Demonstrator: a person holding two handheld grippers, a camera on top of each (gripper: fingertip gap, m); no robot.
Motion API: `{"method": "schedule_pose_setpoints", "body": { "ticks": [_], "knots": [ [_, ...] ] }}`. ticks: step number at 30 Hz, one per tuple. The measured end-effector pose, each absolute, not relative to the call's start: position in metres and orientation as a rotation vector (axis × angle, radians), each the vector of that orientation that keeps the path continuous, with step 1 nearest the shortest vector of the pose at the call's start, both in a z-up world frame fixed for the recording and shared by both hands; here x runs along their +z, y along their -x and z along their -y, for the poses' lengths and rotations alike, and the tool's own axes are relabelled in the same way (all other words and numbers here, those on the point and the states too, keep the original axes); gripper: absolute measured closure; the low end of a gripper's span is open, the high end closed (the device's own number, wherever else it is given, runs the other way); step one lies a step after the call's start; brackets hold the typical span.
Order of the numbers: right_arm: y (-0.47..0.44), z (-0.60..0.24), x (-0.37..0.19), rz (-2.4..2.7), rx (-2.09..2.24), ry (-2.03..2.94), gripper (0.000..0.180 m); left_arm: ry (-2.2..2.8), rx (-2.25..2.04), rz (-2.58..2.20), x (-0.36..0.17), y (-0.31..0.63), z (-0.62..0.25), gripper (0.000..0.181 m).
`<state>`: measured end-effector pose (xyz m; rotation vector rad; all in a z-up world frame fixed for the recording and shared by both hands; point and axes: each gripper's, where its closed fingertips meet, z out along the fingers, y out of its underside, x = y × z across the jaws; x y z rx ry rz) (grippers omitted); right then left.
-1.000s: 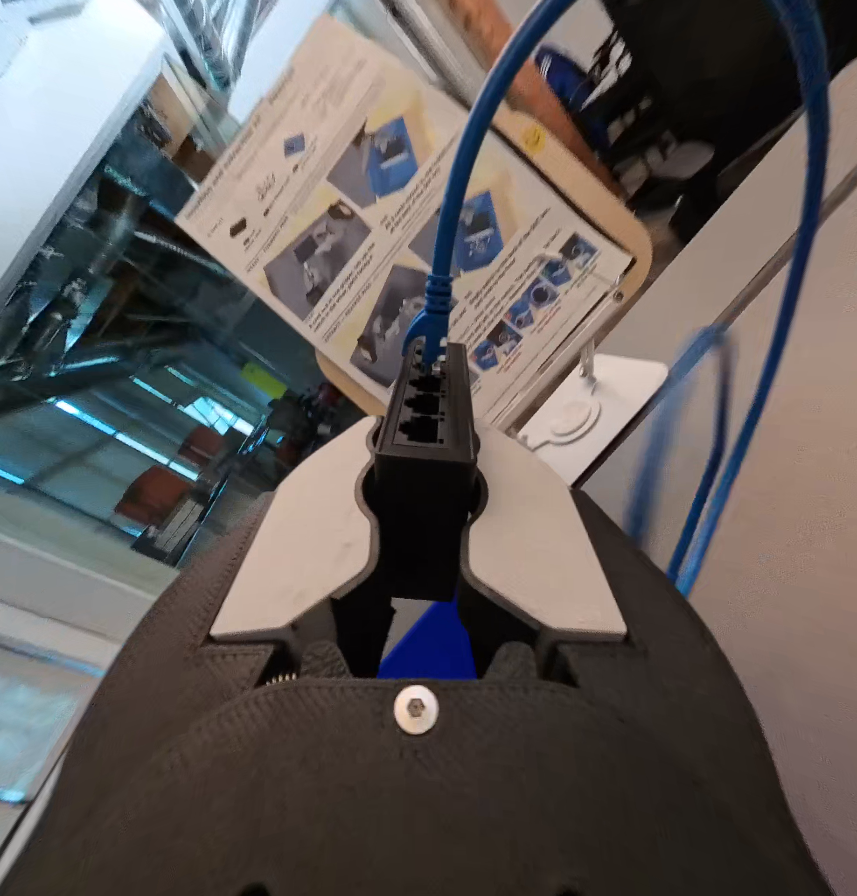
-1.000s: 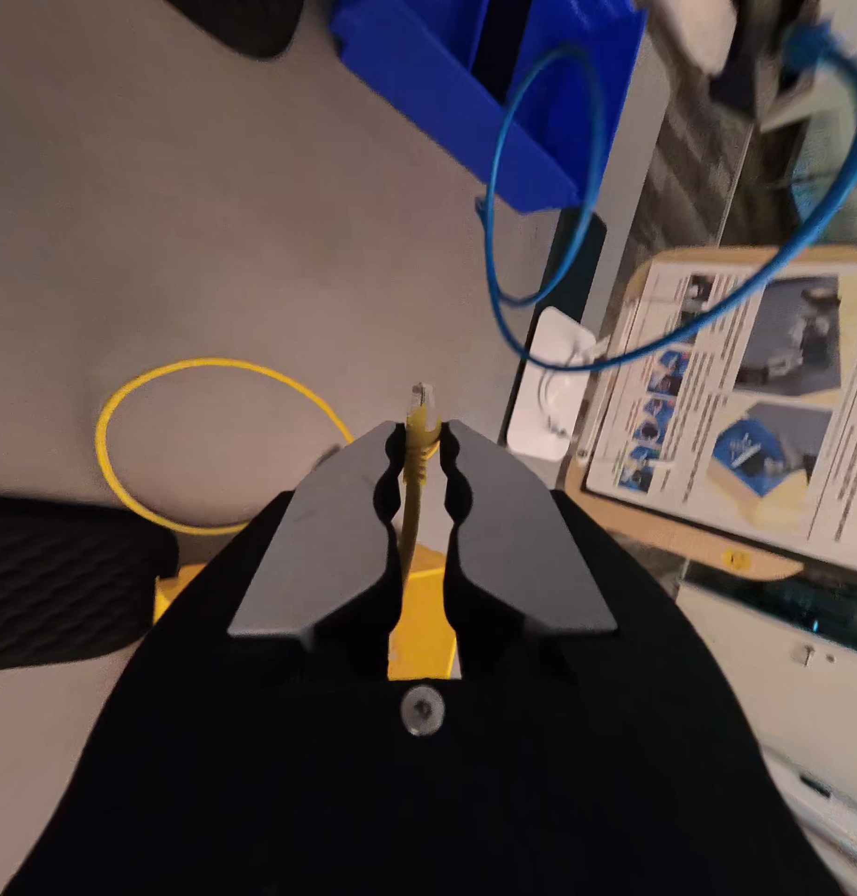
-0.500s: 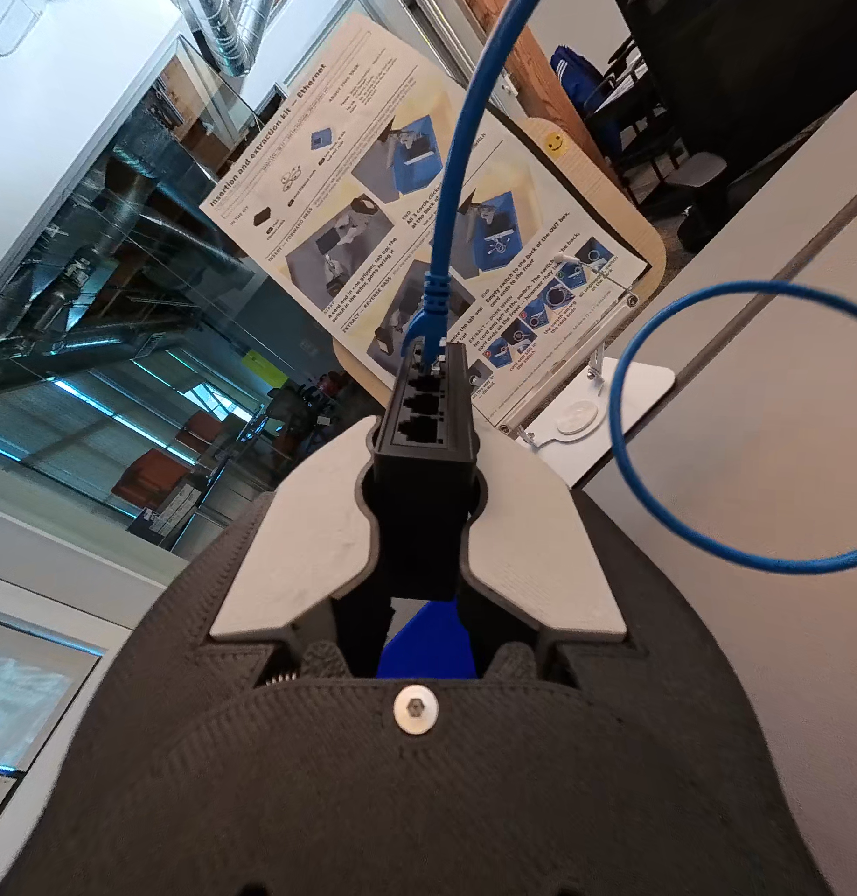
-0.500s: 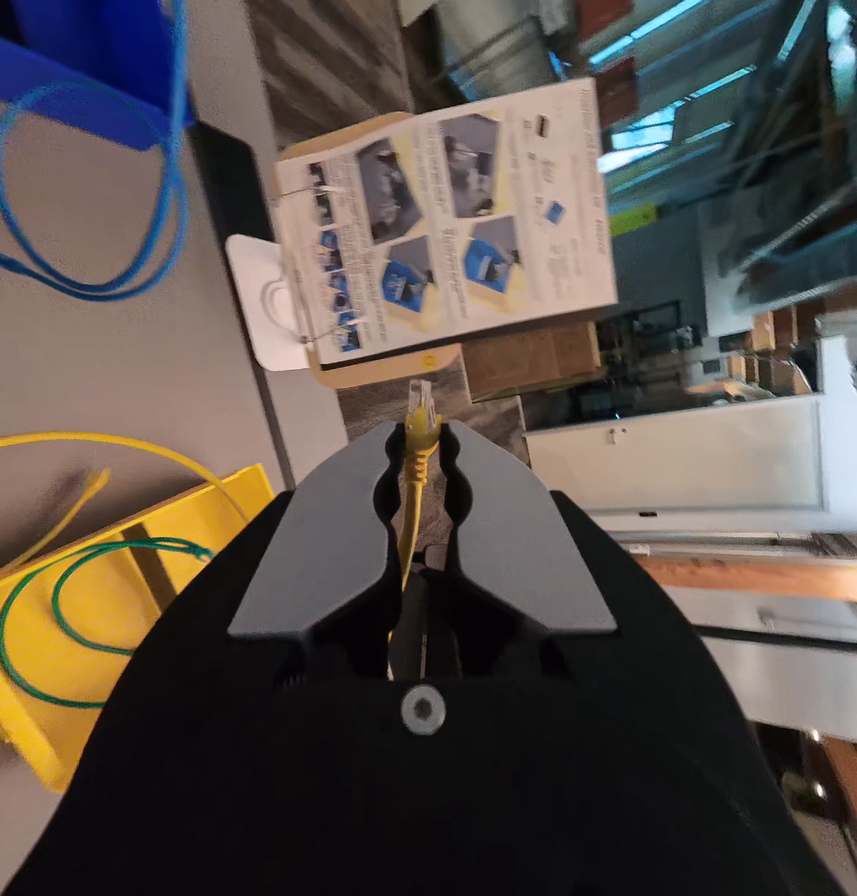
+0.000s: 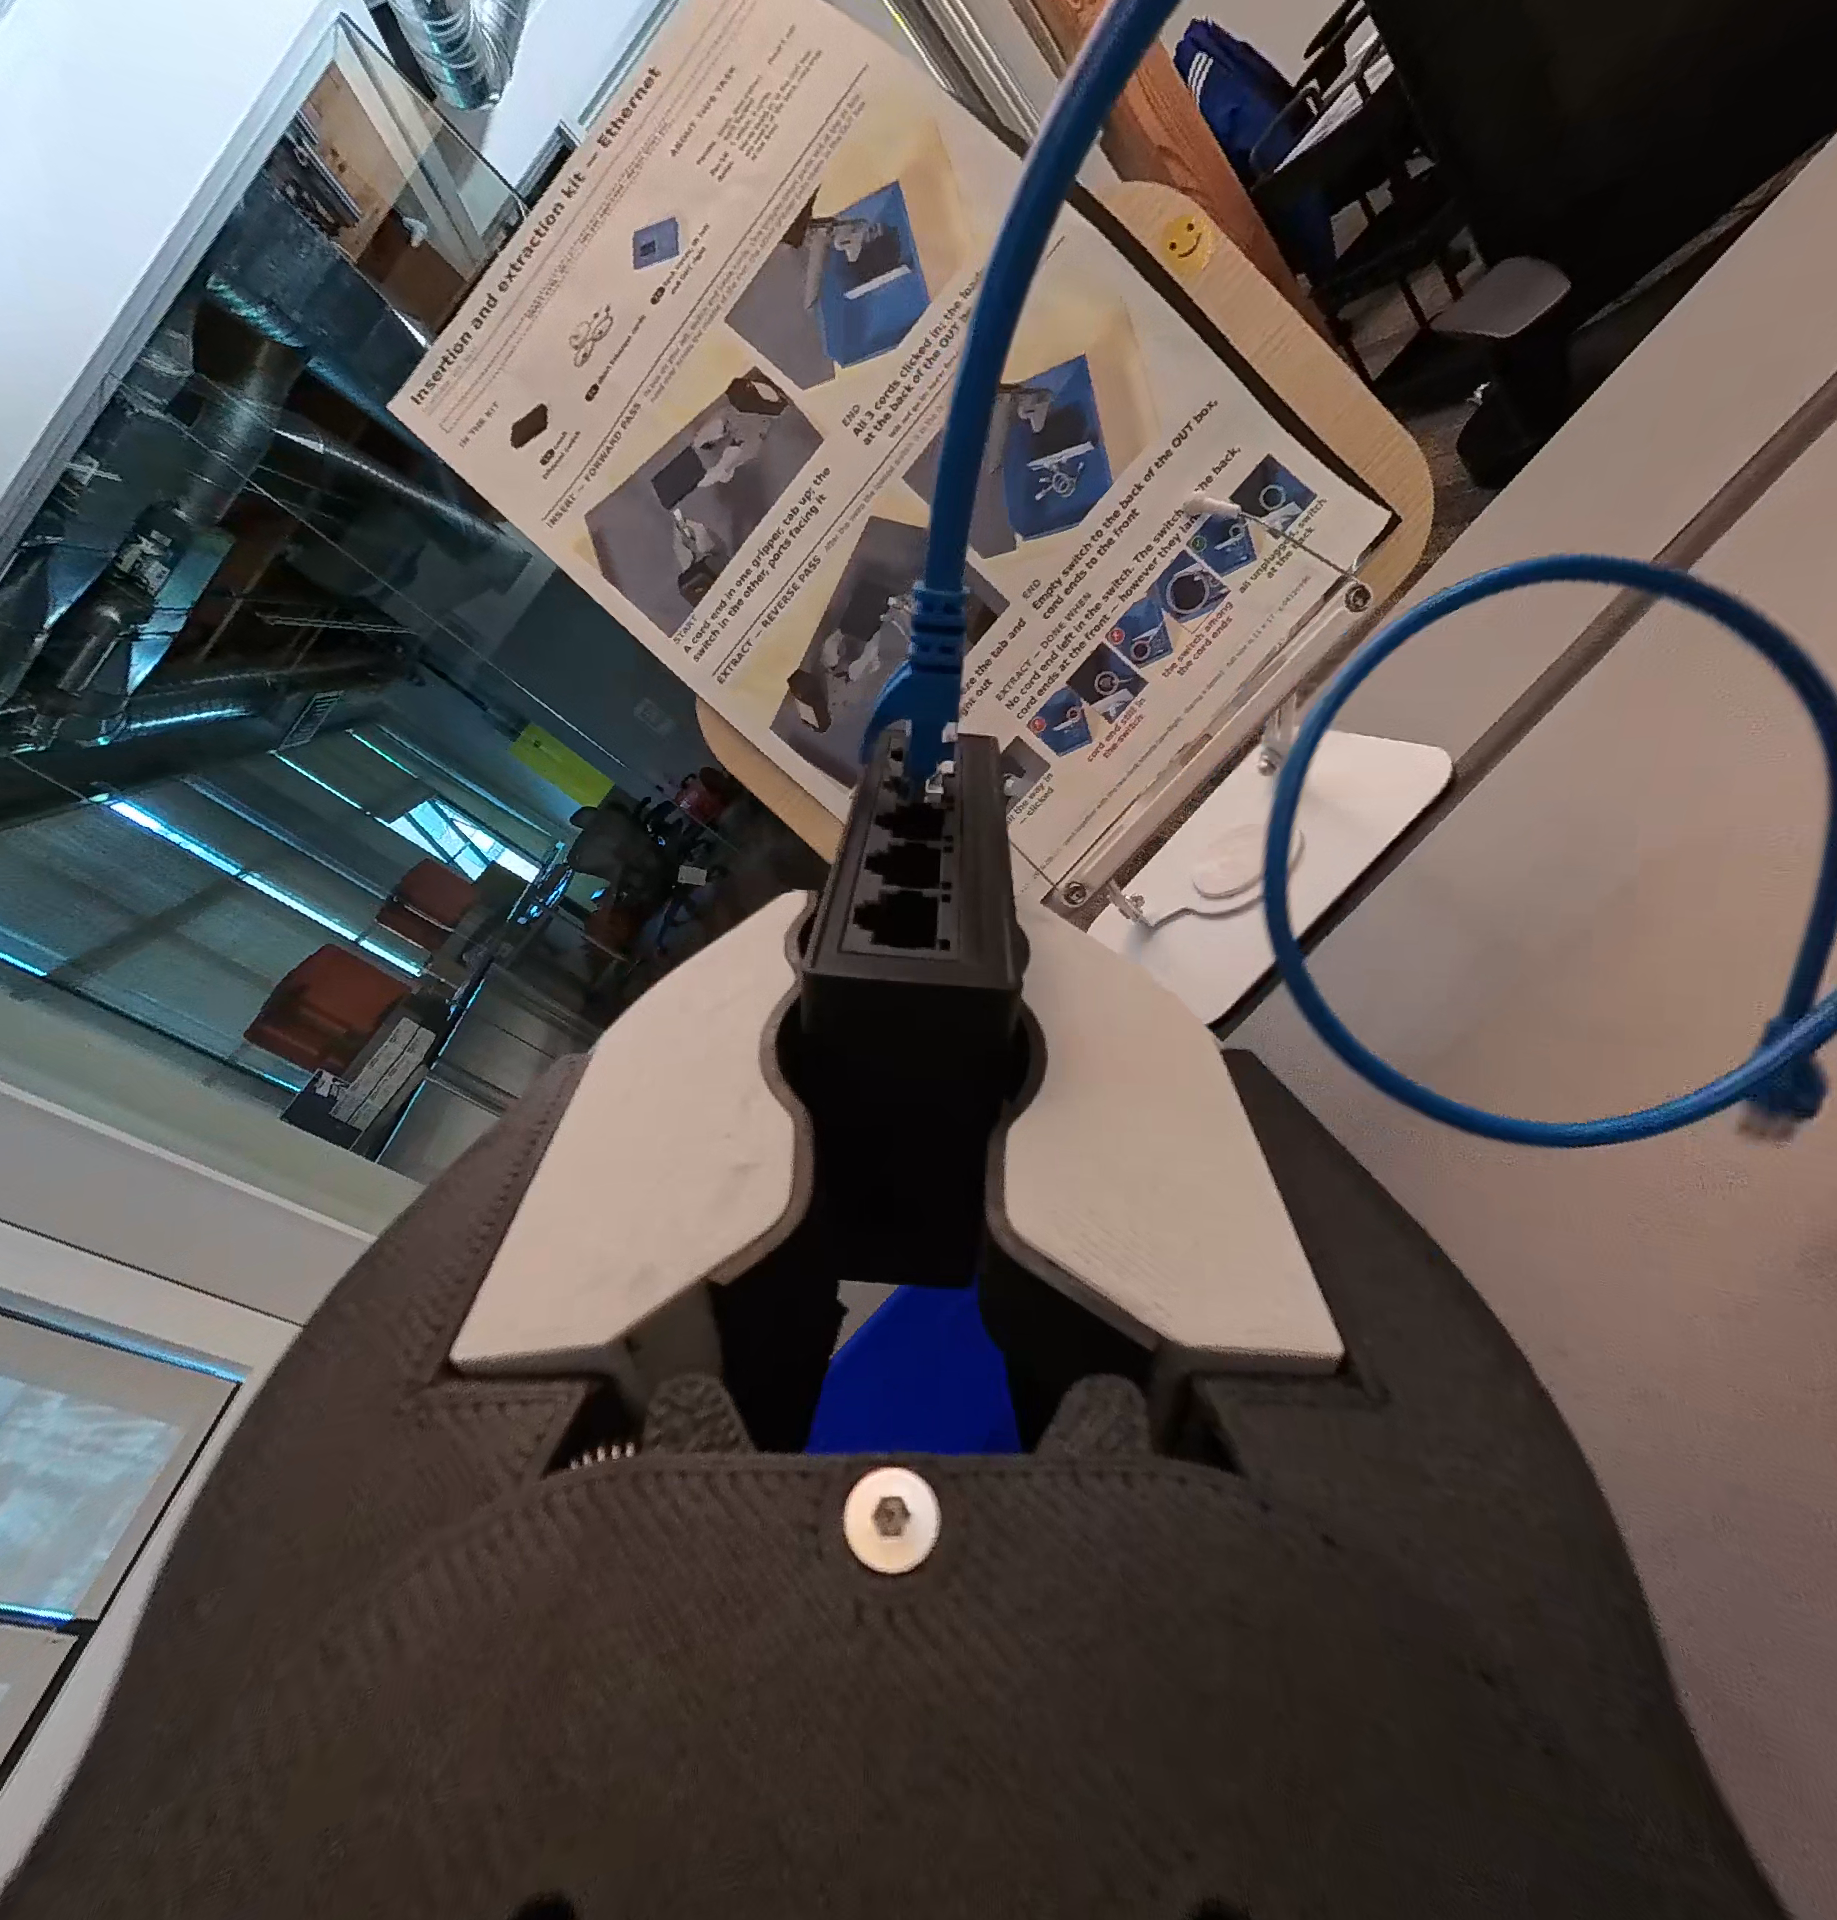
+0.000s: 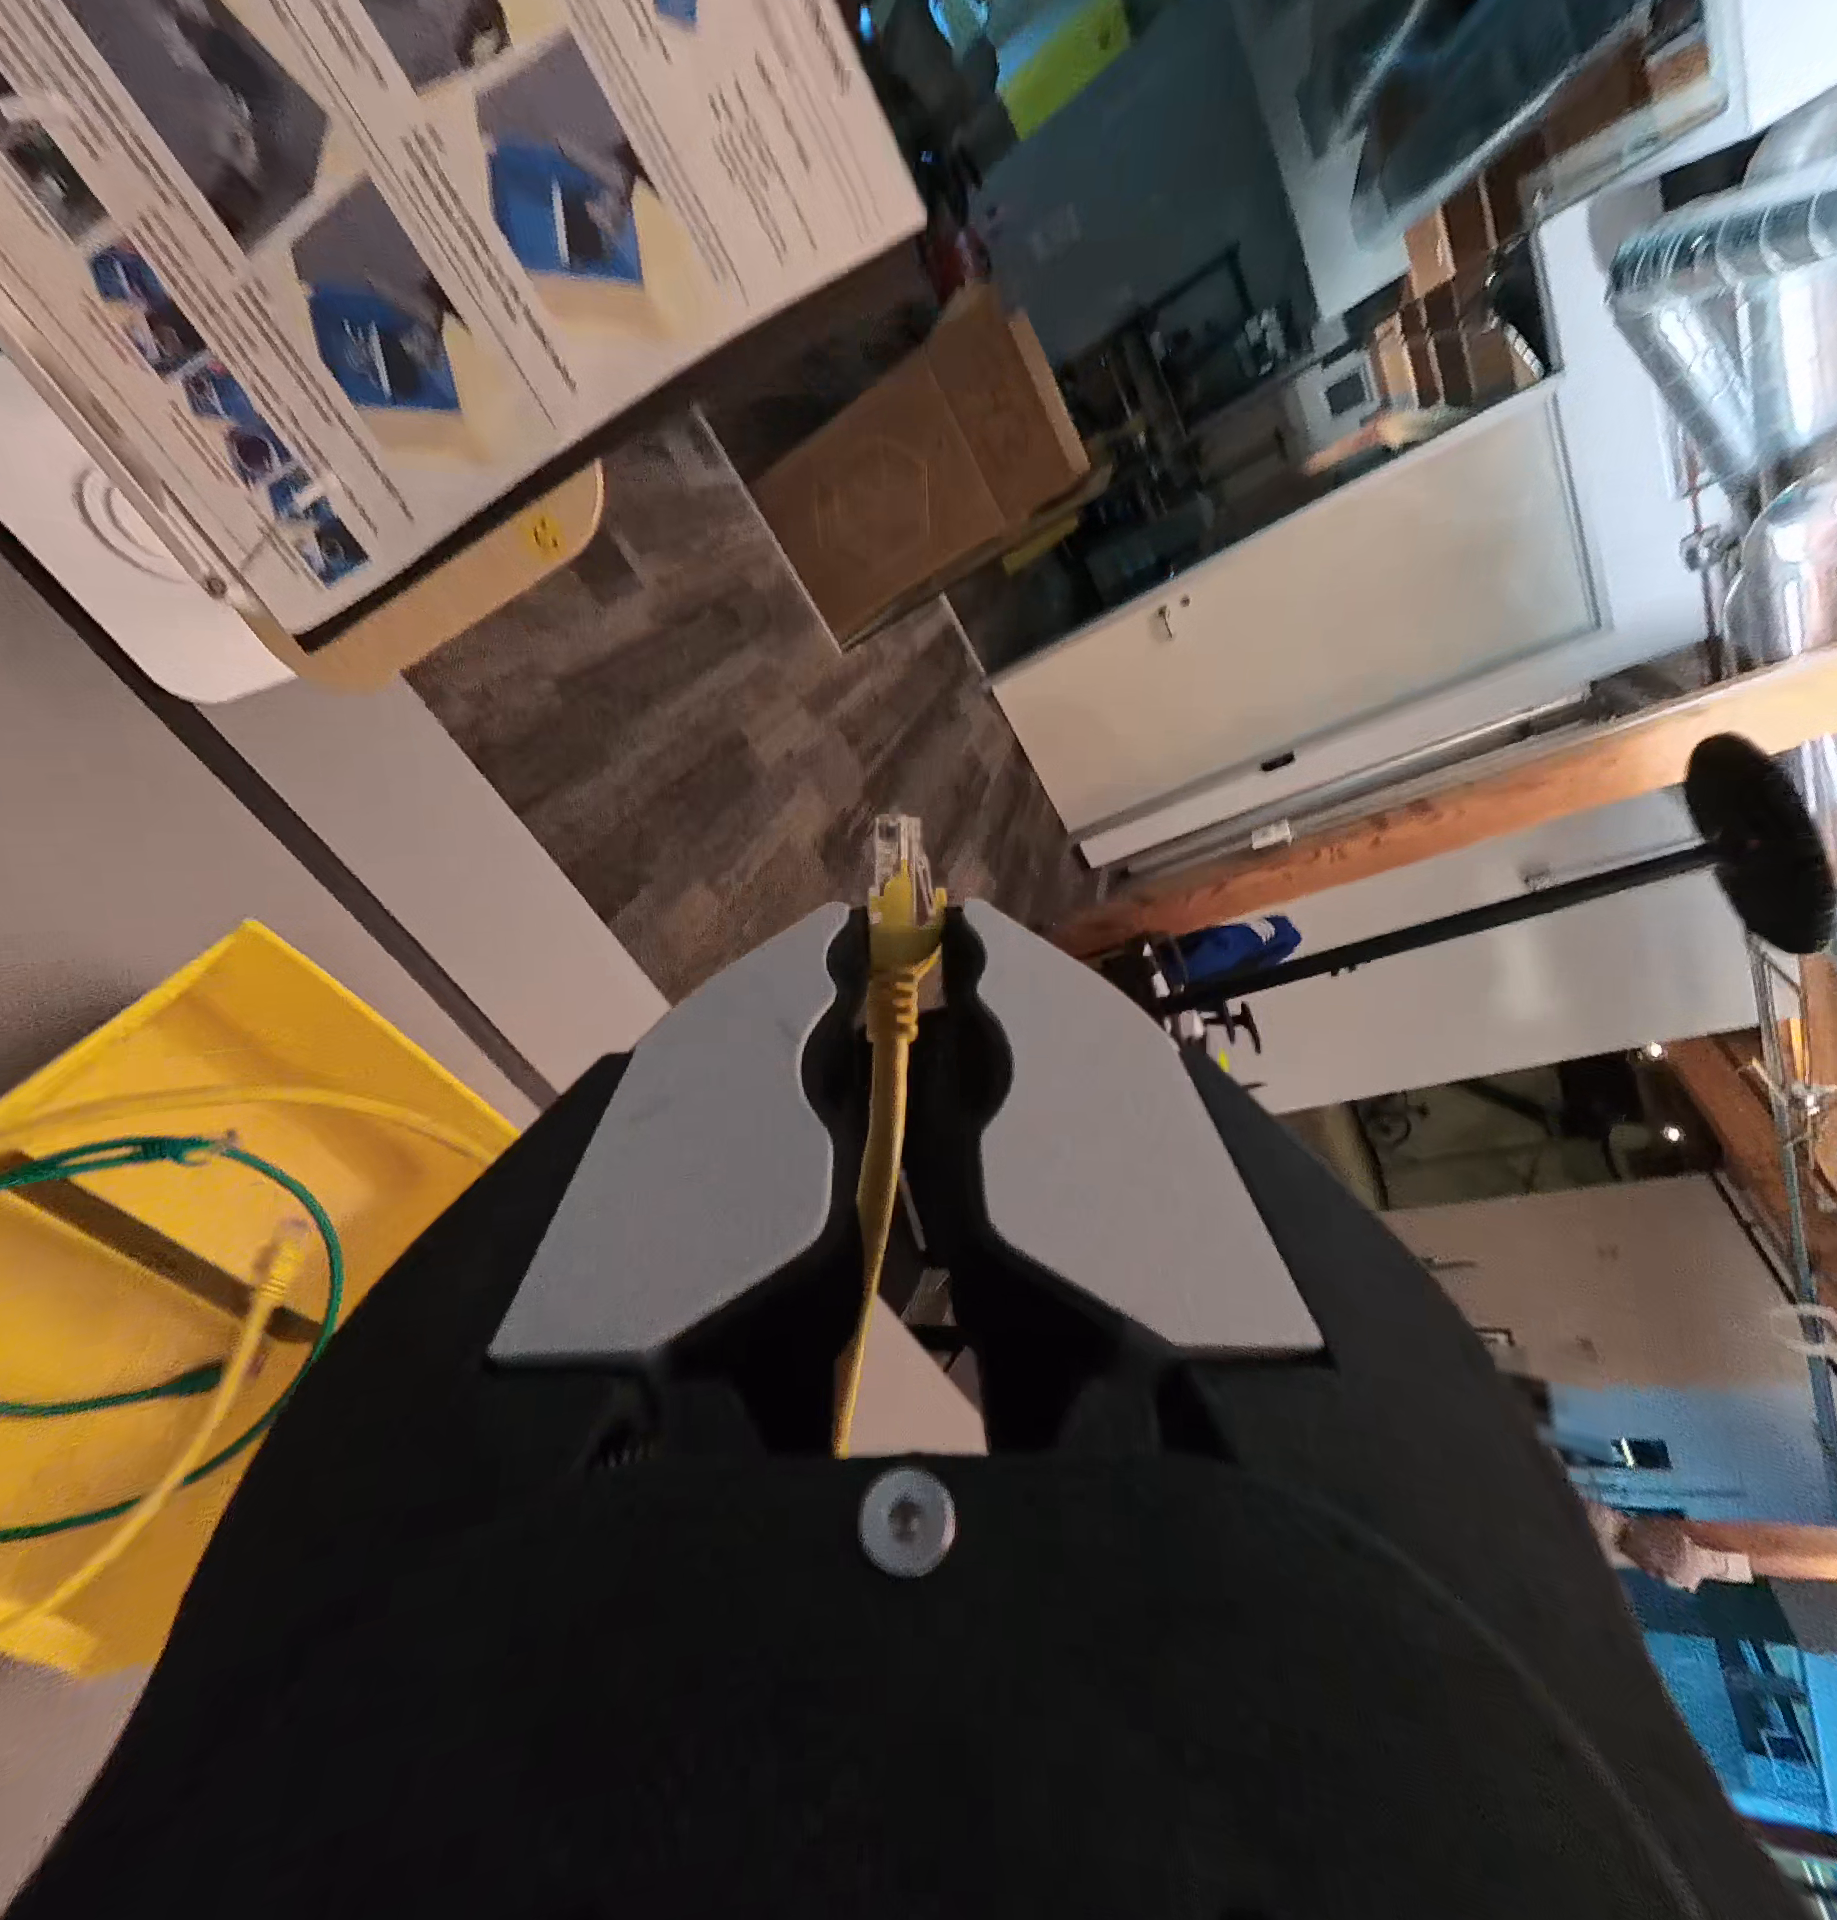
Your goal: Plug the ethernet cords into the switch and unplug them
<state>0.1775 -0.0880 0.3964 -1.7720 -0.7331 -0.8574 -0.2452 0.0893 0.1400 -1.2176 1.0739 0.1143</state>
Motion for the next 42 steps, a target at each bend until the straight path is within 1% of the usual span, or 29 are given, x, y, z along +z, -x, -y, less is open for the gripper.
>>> {"method": "schedule_pose_setpoints", "body": {
  "ticks": [8,11,16,18,22,30,34,36,37,40,42],
  "knots": [
    [-0.216,0.069,0.319,0.734,-0.811,1.911,0.165,1.229,0.13,-1.104,0.132,0.238,-0.091,0.152],
    [-0.217,0.059,0.293,0.751,-0.757,1.929,0.165,1.233,0.139,-1.113,0.13,0.236,-0.092,0.152],
    [-0.206,0.044,0.272,0.78,-0.688,1.929,0.165,1.238,0.15,-1.125,0.126,0.233,-0.094,0.152],
    [-0.201,0.04,0.253,0.83,-0.646,1.951,0.165,1.237,0.156,-1.128,0.126,0.232,-0.093,0.152],
    [-0.207,0.043,0.191,0.85,-0.547,2.082,0.164,1.224,0.144,-1.135,0.127,0.229,-0.089,0.152],
    [-0.217,0.068,0.058,0.601,-0.45,2.306,0.165,1.216,0.135,-1.144,0.128,0.226,-0.085,0.152],
    [-0.187,0.077,-0.01,0.519,-0.269,2.453,0.165,1.216,0.139,-1.151,0.128,0.224,-0.083,0.152],
    [-0.164,0.084,-0.041,0.499,-0.078,2.559,0.161,1.195,0.143,-1.146,0.13,0.221,-0.08,0.152],
    [-0.155,0.086,-0.051,0.473,0.008,2.593,0.166,1.172,0.141,-1.143,0.132,0.219,-0.078,0.151],
    [-0.13,0.089,-0.053,0.432,0.297,2.623,0.161,1.149,0.118,-1.154,0.133,0.213,-0.071,0.152],
    [-0.116,0.089,-0.033,0.389,0.496,2.559,0.158,1.13,0.103,-1.162,0.133,0.209,-0.068,0.152]
  ]
}}
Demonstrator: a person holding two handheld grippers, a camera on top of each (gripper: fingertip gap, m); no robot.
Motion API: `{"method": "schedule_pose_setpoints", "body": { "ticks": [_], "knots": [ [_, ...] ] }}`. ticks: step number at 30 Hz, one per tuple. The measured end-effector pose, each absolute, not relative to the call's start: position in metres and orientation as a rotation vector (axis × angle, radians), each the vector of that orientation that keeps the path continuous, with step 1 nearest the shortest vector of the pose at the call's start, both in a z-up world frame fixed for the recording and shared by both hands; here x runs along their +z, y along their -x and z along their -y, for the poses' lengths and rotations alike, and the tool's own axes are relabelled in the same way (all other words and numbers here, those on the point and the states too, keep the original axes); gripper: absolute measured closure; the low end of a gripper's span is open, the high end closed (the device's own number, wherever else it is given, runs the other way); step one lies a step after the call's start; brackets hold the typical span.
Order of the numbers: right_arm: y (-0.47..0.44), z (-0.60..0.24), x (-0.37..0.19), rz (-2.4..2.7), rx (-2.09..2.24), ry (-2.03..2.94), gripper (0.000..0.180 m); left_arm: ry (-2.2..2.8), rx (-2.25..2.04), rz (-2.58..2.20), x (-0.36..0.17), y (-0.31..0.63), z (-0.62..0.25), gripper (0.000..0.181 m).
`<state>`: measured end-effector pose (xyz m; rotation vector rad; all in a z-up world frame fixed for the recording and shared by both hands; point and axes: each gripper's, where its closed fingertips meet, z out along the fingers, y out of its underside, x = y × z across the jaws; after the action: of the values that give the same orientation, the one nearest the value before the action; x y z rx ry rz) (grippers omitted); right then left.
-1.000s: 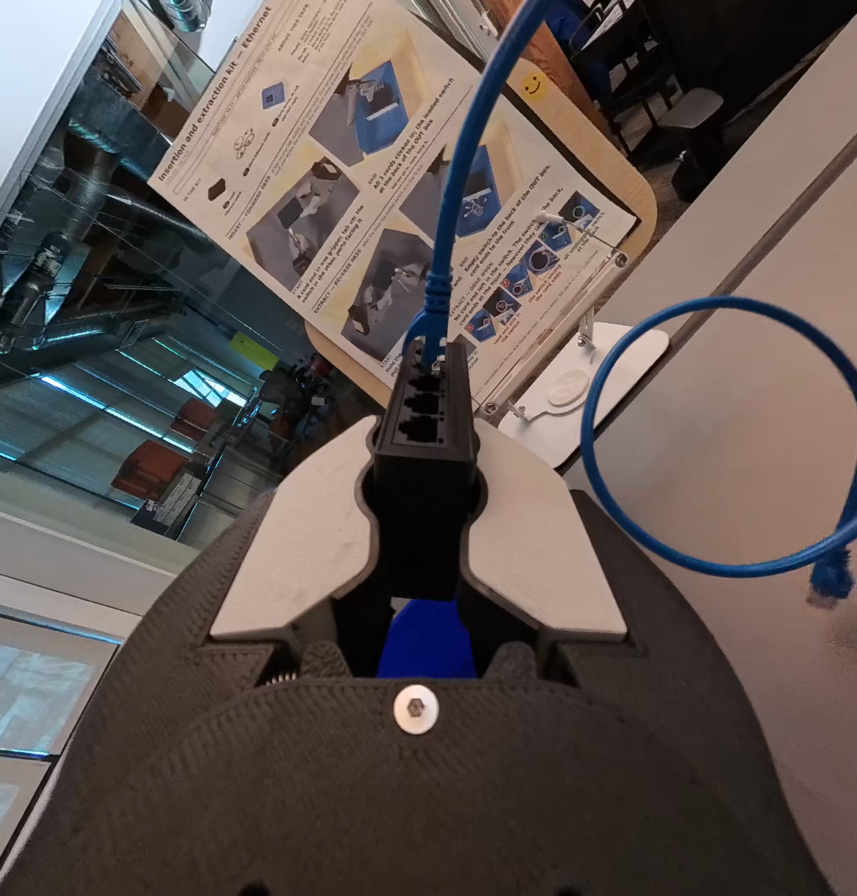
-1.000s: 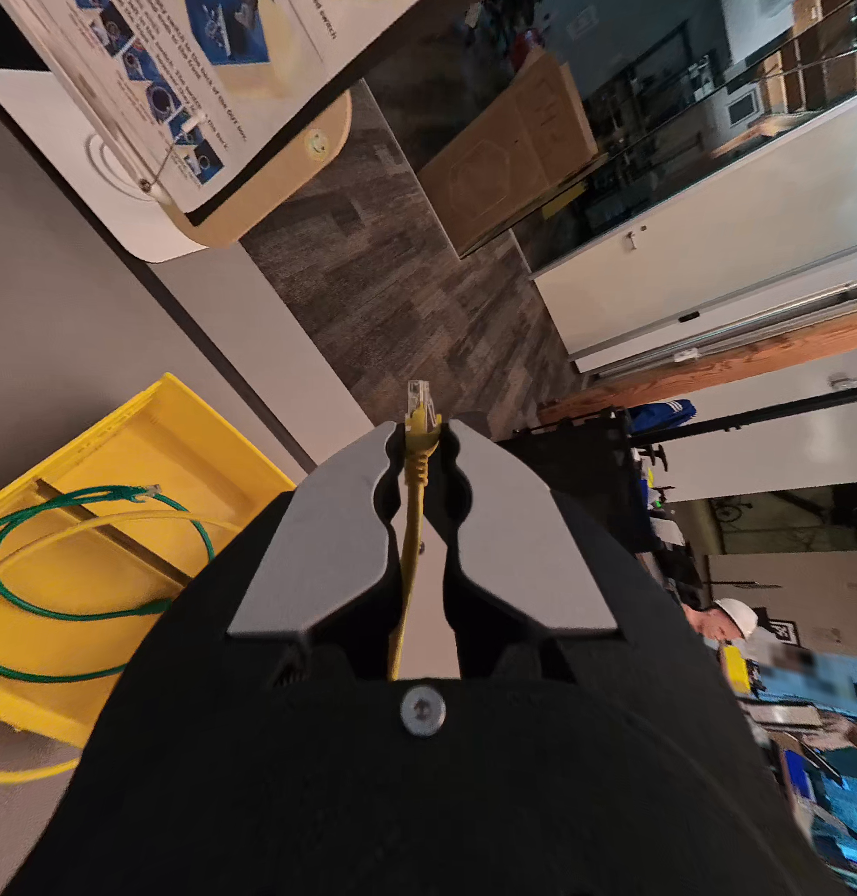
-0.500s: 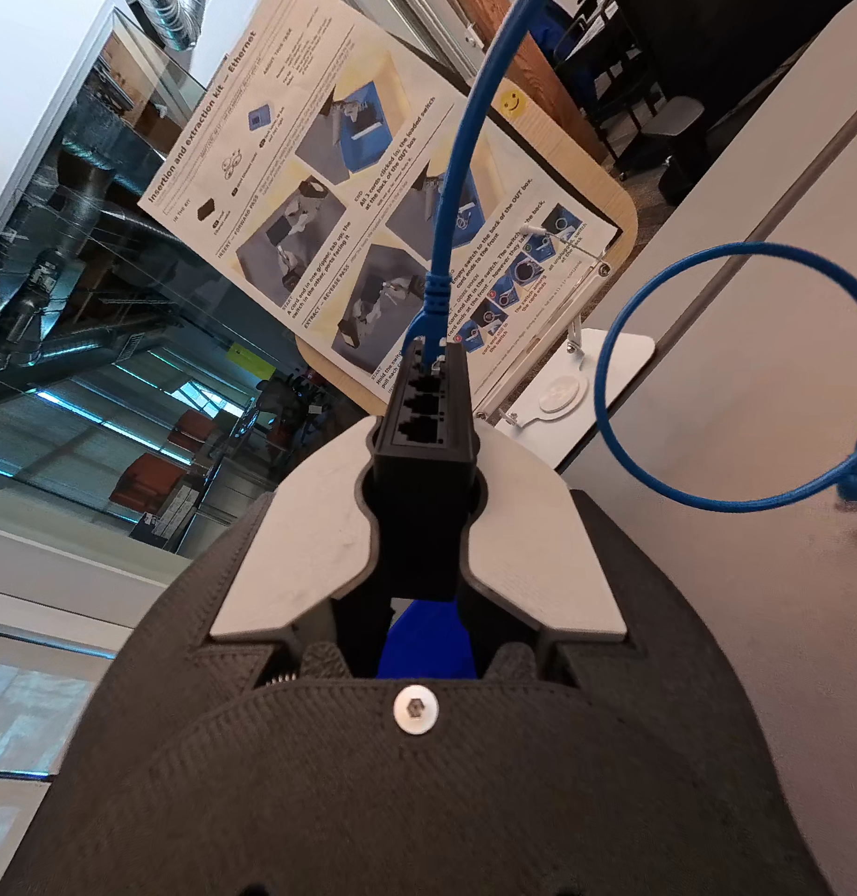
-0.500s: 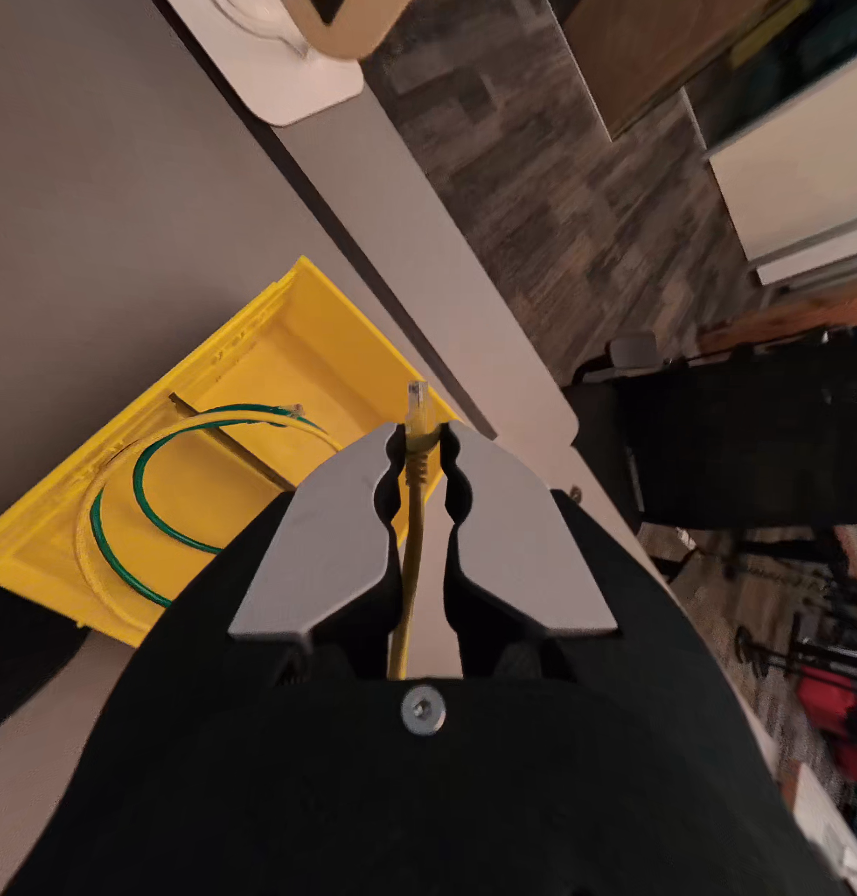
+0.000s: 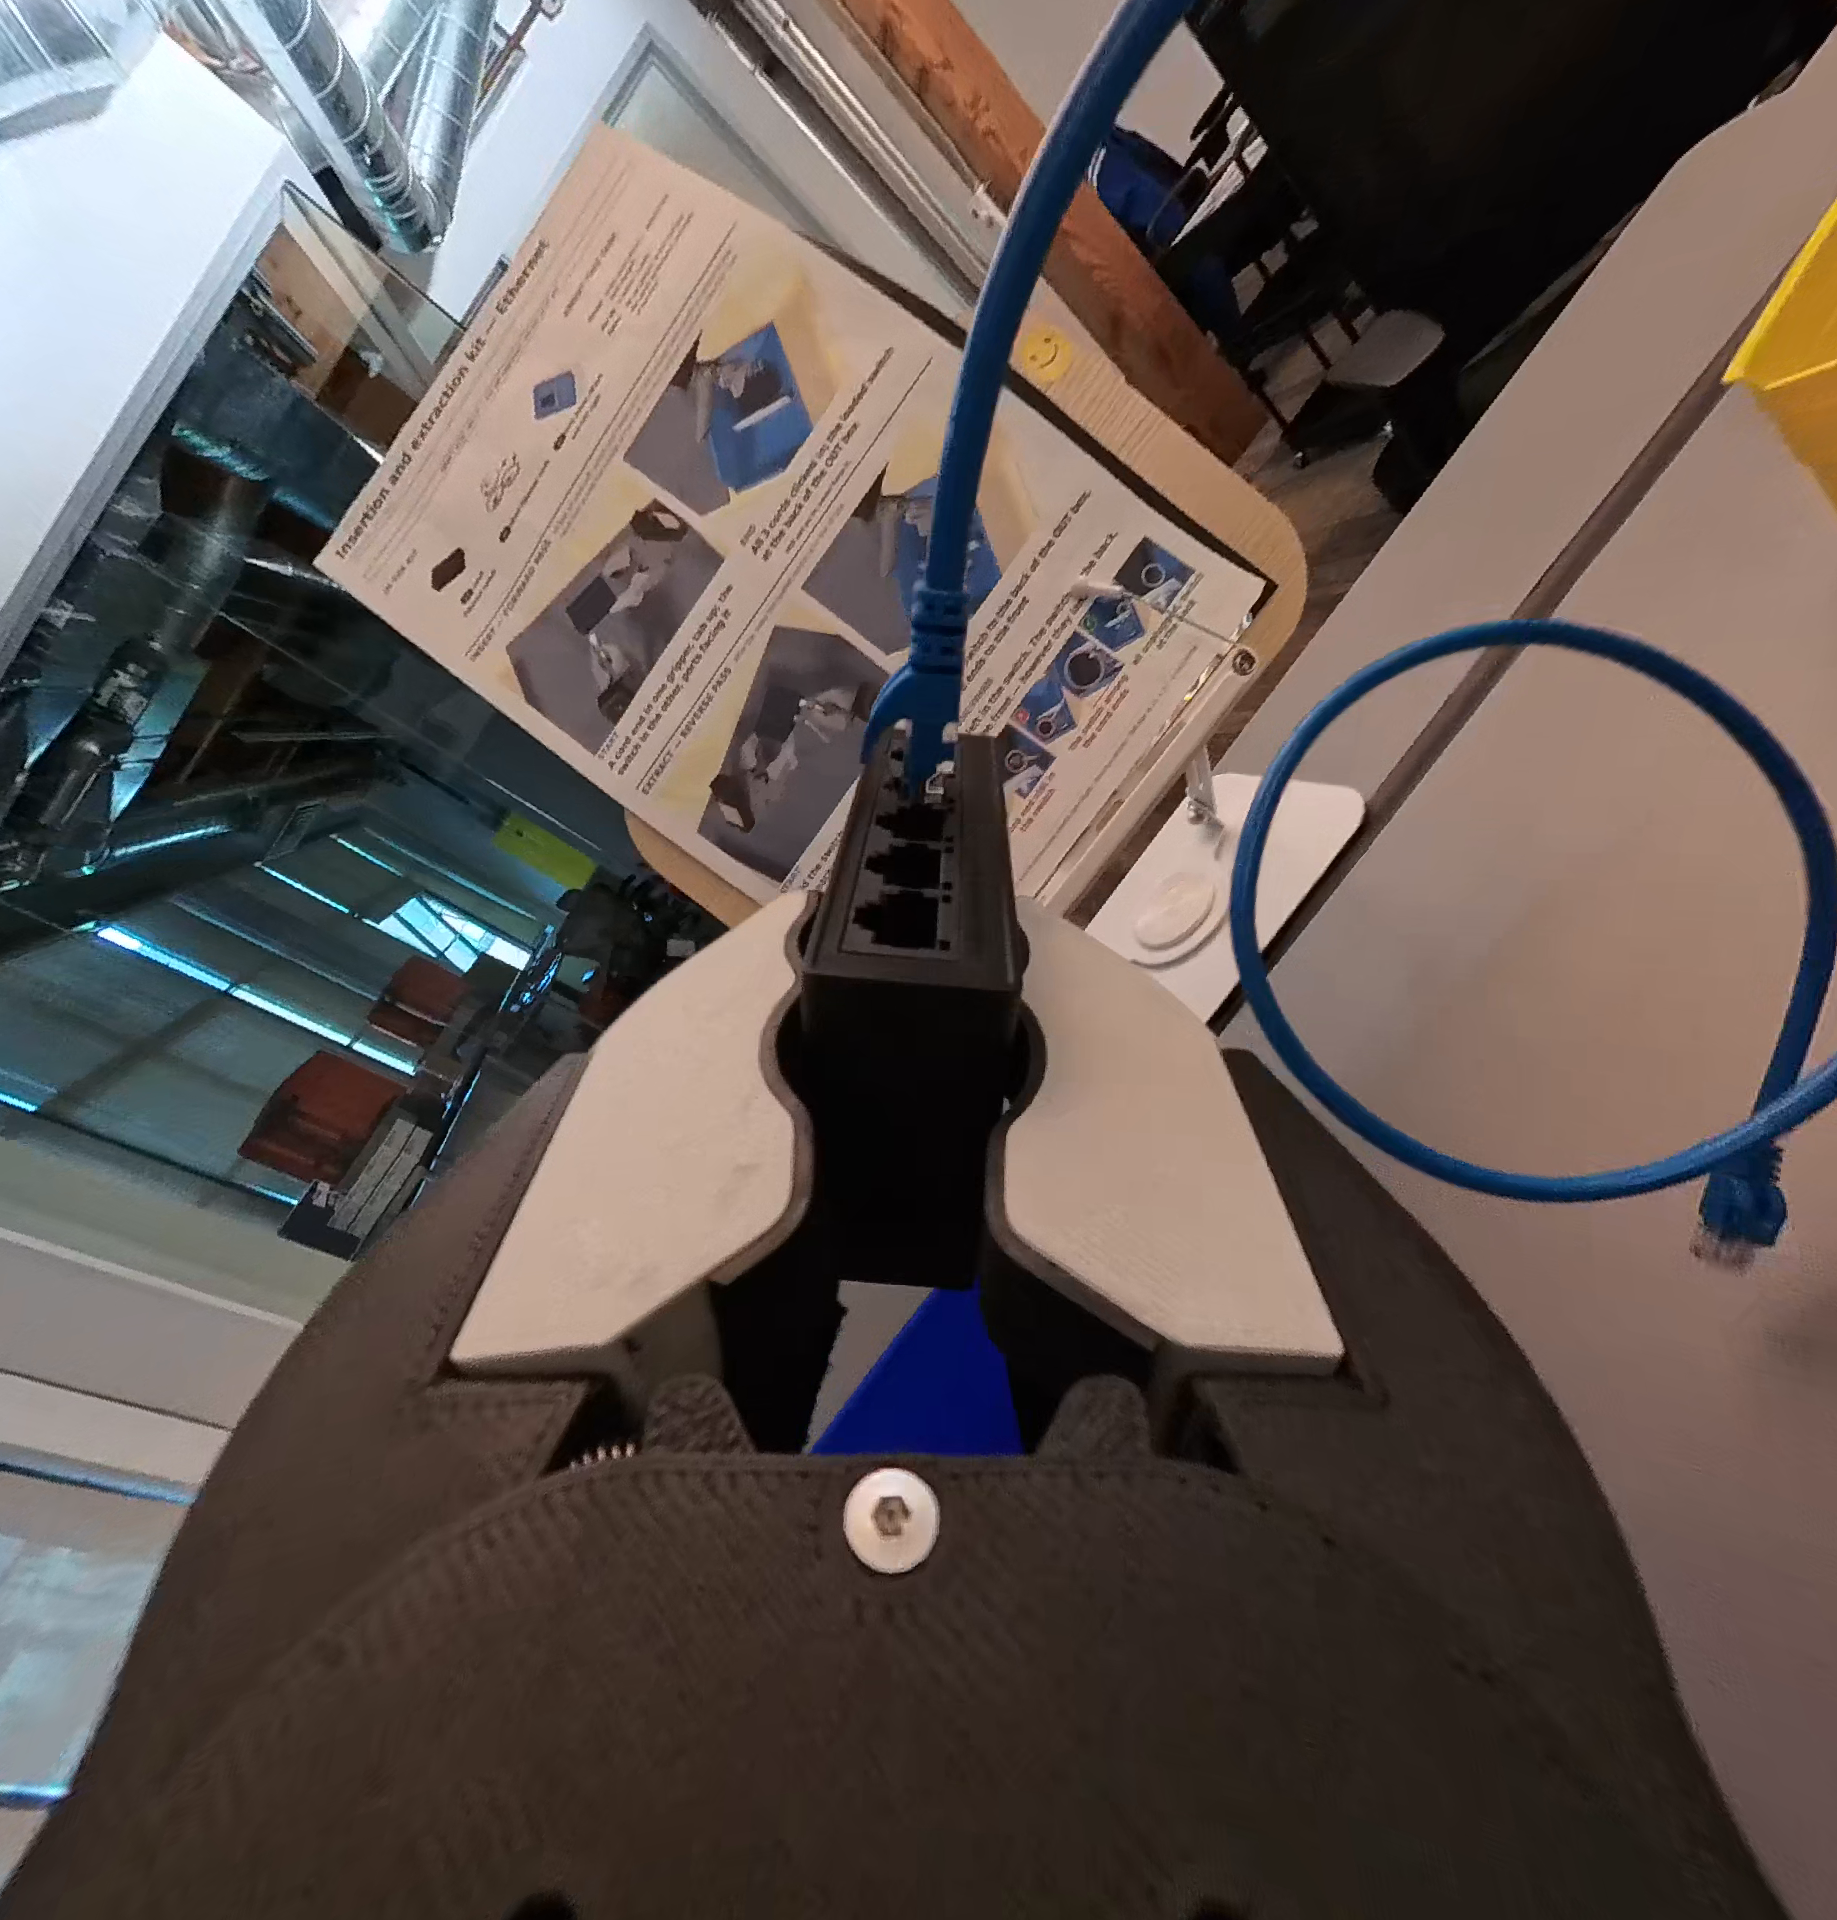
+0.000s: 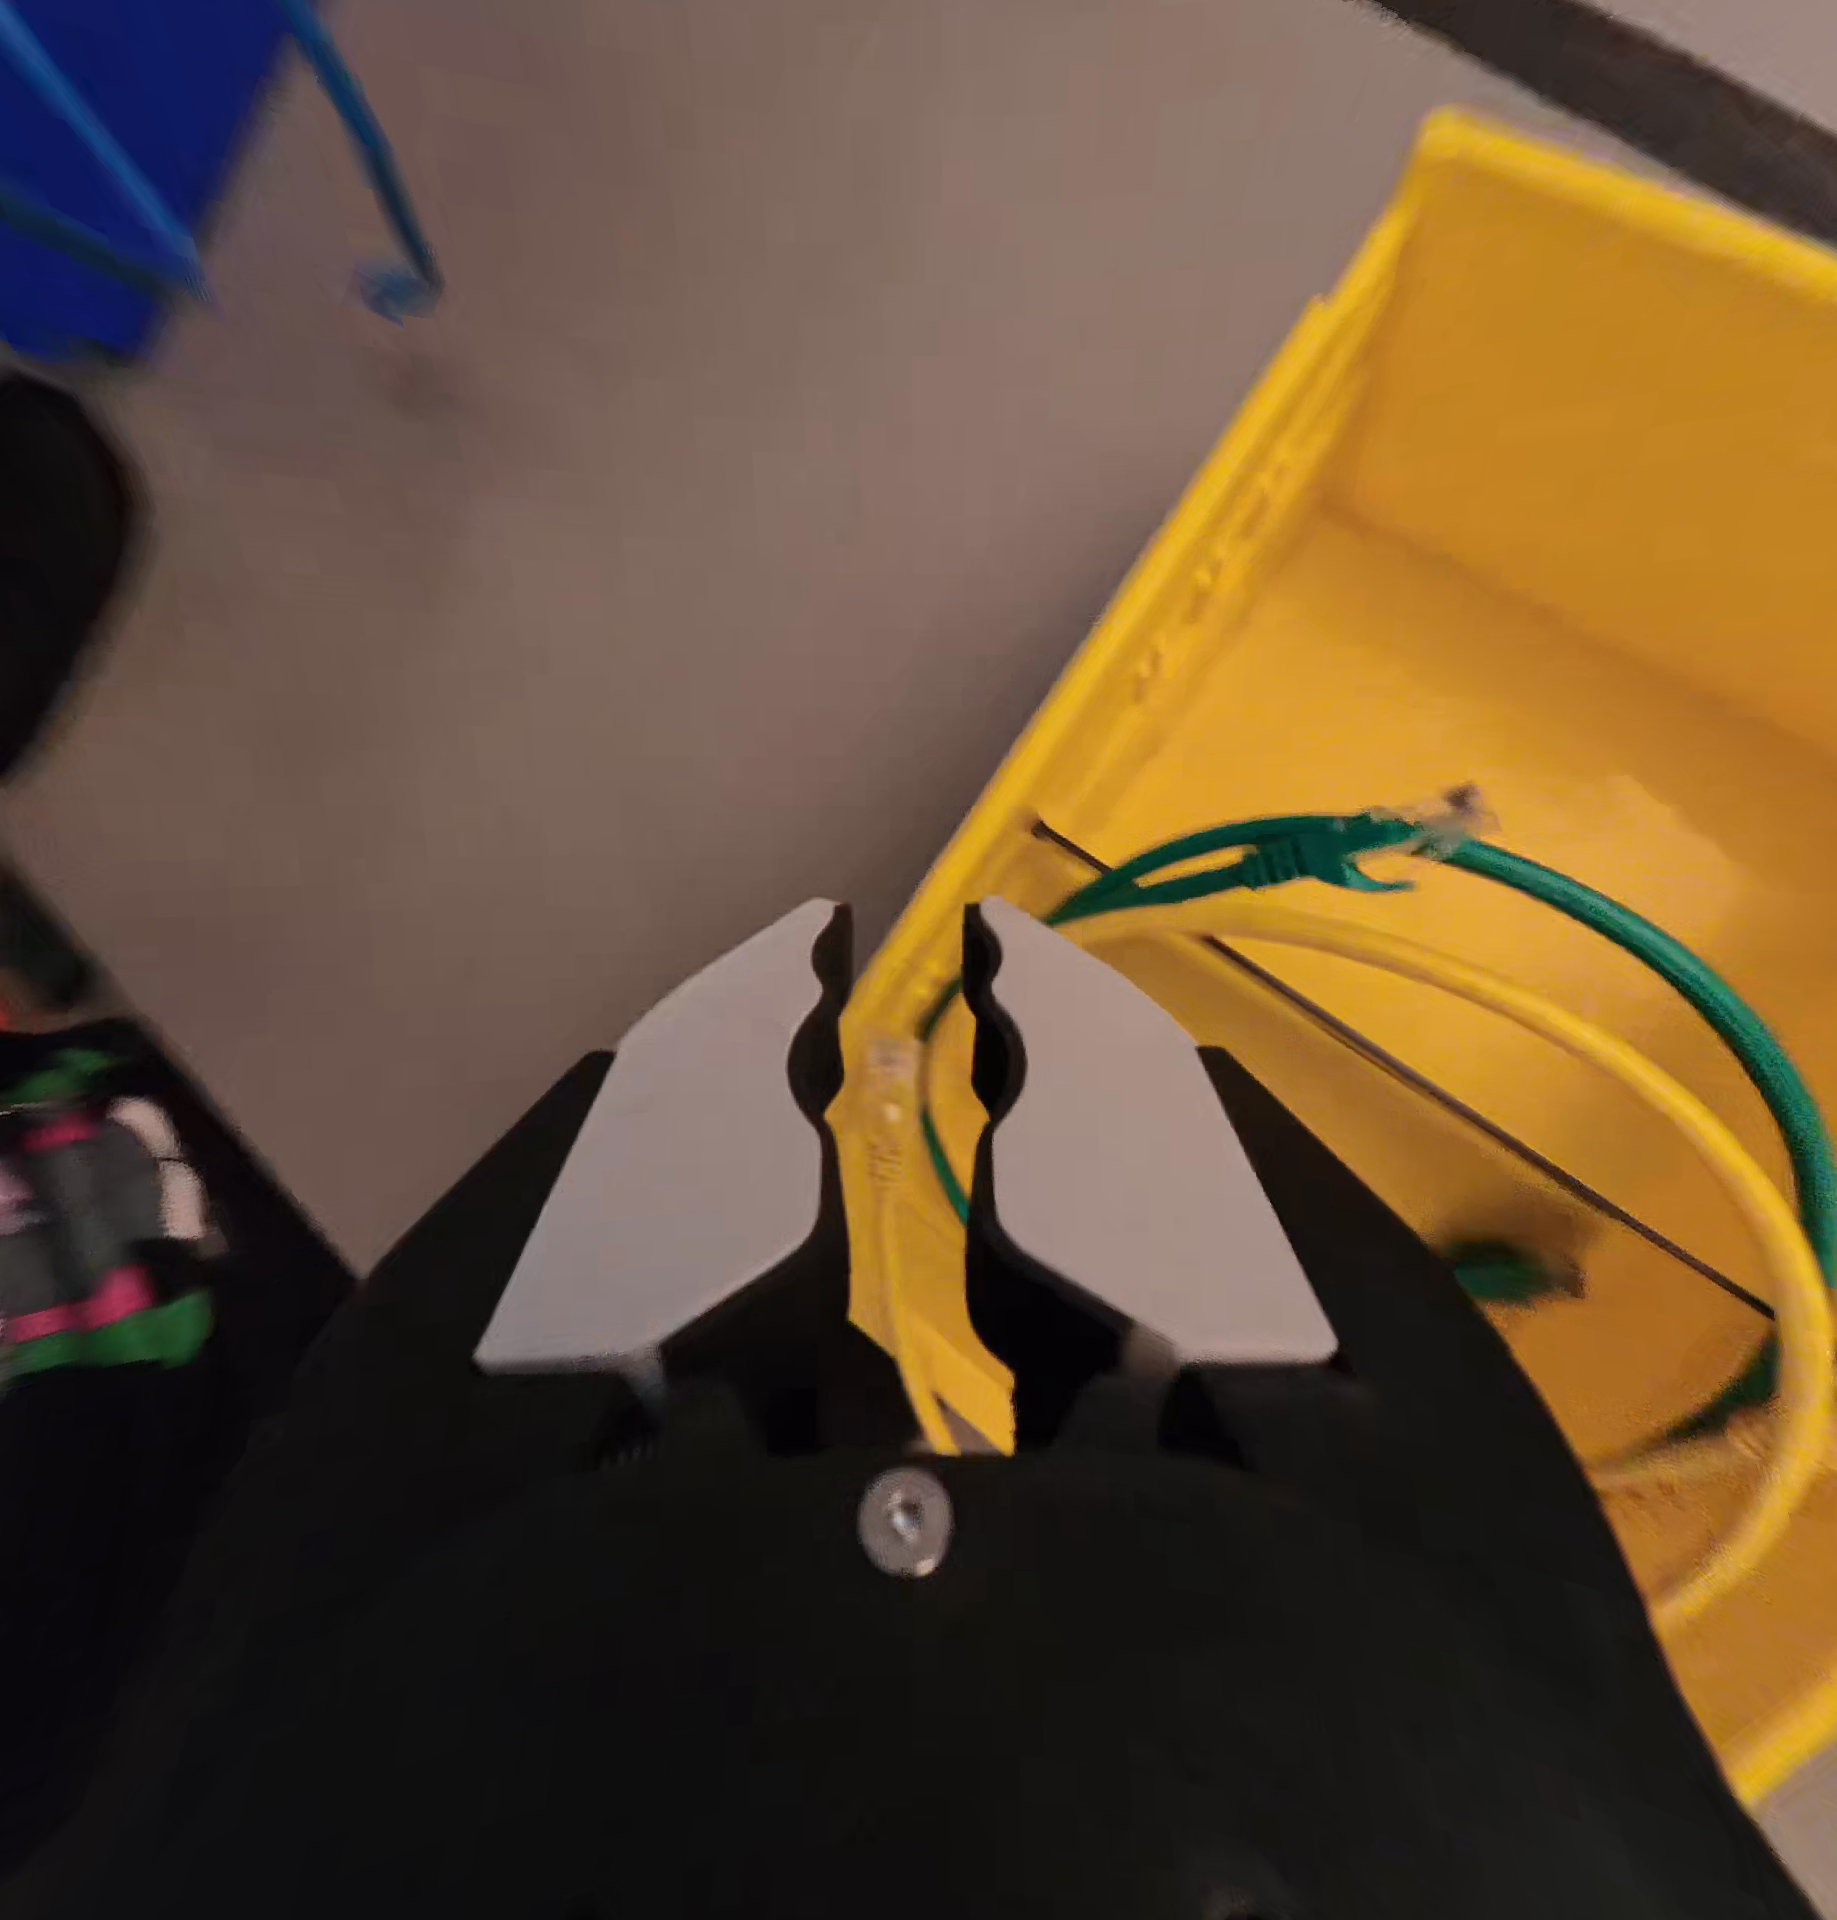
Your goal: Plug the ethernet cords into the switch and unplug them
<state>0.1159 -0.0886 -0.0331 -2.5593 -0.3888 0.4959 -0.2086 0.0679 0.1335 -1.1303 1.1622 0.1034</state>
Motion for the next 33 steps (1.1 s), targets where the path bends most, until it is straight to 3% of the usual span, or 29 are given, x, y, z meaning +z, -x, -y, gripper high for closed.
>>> {"method": "schedule_pose_setpoints", "body": {
  "ticks": [6,10,12,15,19,20,28,33],
  "knots": [
    [-0.107,0.092,0.032,0.616,0.353,2.258,0.158,1.083,0.068,-1.198,0.129,0.193,-0.061,0.152],
    [-0.12,0.141,-0.011,0.949,0.067,2.345,0.148,1.094,0.079,-1.221,0.124,0.19,-0.061,0.152],
    [-0.131,0.166,-0.047,0.926,0.126,2.489,0.149,1.09,0.075,-1.227,0.124,0.188,-0.06,0.152],
    [-0.121,0.182,-0.079,0.767,0.39,2.595,0.154,1.086,0.081,-1.236,0.122,0.185,-0.058,0.152],
    [-0.128,0.174,-0.109,0.74,0.244,2.655,0.161,1.087,0.099,-1.241,0.121,0.184,-0.055,0.152],
    [-0.129,0.173,-0.113,0.72,0.241,2.684,0.171,1.087,0.102,-1.239,0.122,0.185,-0.055,0.152],
    [-0.131,0.104,-0.04,0.443,0.351,2.308,0.171,1.084,0.095,-1.223,0.129,0.189,-0.051,0.152],
    [-0.136,0.13,-0.107,0.5,0.397,2.615,0.17,1.075,0.076,-1.224,0.131,0.189,-0.047,0.152]
  ]
}}
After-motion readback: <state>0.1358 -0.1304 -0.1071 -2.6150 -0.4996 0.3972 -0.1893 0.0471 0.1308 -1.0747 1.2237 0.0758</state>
